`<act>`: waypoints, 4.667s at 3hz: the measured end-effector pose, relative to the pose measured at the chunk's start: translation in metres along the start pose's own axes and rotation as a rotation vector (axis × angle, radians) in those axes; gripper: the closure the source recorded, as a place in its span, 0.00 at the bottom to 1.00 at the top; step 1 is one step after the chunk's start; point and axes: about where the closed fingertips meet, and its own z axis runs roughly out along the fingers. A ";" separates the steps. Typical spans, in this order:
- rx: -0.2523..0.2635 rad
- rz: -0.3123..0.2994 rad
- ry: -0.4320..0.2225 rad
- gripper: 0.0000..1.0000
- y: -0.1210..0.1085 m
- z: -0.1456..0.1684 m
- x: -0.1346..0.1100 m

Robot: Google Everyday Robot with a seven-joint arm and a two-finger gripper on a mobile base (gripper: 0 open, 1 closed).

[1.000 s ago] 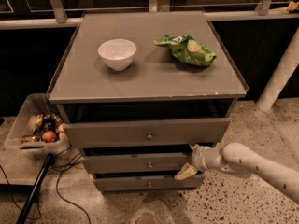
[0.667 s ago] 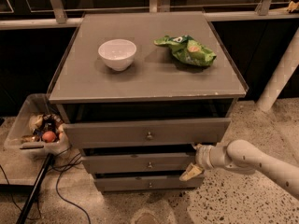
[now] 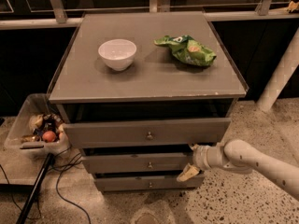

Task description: Open middle drawer

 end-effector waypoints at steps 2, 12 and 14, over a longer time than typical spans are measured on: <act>-0.059 0.038 0.000 0.00 0.046 0.010 -0.003; -0.097 0.050 0.011 1.00 0.035 0.038 -0.012; -0.096 0.056 0.008 1.00 0.037 0.035 -0.009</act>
Offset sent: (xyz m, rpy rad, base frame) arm -0.0617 0.0291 -0.0185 0.0170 0.0884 0.0177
